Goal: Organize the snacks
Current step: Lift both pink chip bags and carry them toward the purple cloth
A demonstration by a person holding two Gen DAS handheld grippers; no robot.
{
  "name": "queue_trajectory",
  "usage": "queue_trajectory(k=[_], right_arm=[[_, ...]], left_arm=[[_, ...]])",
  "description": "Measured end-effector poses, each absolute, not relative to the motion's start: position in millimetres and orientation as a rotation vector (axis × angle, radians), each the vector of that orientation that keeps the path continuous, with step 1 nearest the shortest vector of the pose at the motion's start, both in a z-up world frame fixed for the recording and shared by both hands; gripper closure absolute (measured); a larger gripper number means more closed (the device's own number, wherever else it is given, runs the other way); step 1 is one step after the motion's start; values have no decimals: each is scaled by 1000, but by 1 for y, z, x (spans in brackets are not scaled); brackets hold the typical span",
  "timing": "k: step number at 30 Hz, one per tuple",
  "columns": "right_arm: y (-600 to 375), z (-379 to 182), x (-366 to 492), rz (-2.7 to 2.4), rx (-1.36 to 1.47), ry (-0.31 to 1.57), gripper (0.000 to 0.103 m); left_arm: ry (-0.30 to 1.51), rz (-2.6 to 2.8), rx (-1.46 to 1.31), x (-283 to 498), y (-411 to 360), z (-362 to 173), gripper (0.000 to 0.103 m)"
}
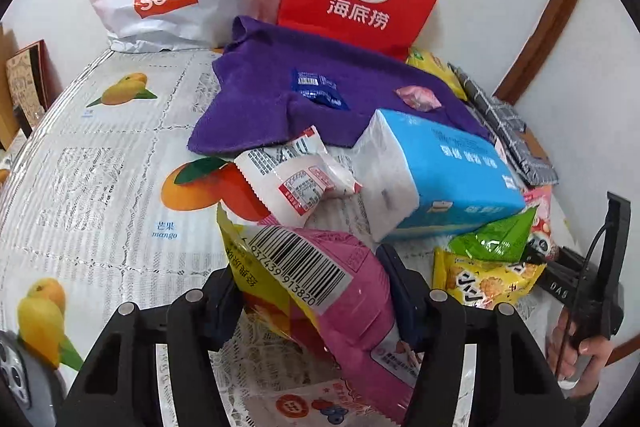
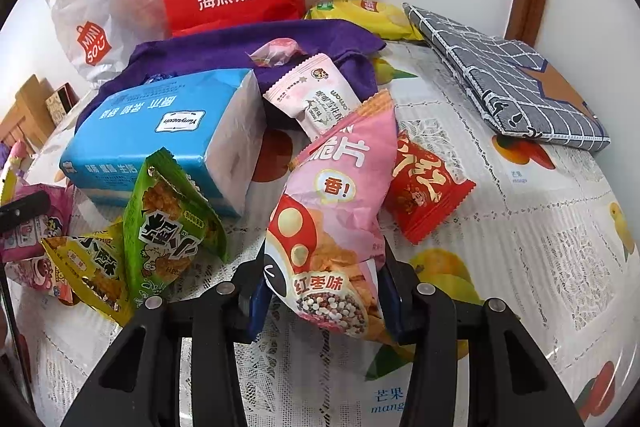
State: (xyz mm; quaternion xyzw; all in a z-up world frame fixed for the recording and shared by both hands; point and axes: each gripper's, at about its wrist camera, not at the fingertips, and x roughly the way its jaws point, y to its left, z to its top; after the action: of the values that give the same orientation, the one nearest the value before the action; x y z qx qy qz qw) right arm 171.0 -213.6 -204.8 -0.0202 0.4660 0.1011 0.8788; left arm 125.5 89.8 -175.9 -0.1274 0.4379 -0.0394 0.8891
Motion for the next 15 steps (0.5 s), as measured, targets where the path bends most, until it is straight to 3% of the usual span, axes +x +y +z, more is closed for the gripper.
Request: queue_trajectory(k=[15], right_arm=[[-214,-207,171,204,-43,970,57]], left_arm=[[859,-36,-135,113,76,-177,45]])
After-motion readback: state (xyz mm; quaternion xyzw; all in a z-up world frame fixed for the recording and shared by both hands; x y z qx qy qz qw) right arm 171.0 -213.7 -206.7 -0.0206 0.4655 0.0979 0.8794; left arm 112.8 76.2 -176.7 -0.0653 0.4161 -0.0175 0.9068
